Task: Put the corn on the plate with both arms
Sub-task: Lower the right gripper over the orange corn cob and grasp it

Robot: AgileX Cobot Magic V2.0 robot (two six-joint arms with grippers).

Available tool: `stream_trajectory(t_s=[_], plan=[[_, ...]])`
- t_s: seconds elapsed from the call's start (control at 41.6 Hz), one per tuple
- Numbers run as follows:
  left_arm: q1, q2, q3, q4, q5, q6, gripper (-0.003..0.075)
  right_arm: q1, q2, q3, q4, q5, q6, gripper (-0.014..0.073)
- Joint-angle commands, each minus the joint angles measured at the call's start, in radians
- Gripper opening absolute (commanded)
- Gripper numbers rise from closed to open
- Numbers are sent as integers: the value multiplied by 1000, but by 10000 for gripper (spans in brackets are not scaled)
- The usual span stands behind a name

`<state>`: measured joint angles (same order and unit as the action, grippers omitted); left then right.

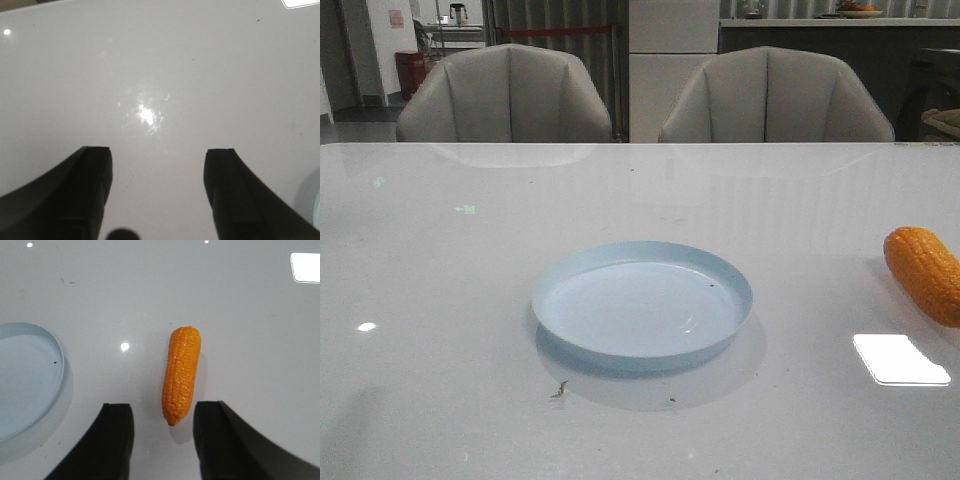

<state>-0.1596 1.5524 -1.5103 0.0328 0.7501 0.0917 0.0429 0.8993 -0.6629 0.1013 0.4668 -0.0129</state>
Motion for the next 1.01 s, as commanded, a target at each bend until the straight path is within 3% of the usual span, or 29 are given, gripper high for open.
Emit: stream_trajectory(t_s=[0.0, 0.12, 0.288, 0.673, 0.985], plan=[[13, -160, 183, -33, -196, -11, 469, 1, 0, -36, 3, -64, 13, 483], [13, -280, 384, -33, -267, -11, 469, 1, 53, -56, 3, -74, 26, 598], [13, -379, 502, -67, -268, -11, 469, 1, 195, -164, 3, -60, 30, 591], [13, -413, 517, -84, -205, -11, 469, -86, 680, -604, 3, 218, 74, 591], [13, -413, 517, -80, -207, -11, 469, -85, 960, -754, 67, 352, 74, 591]])
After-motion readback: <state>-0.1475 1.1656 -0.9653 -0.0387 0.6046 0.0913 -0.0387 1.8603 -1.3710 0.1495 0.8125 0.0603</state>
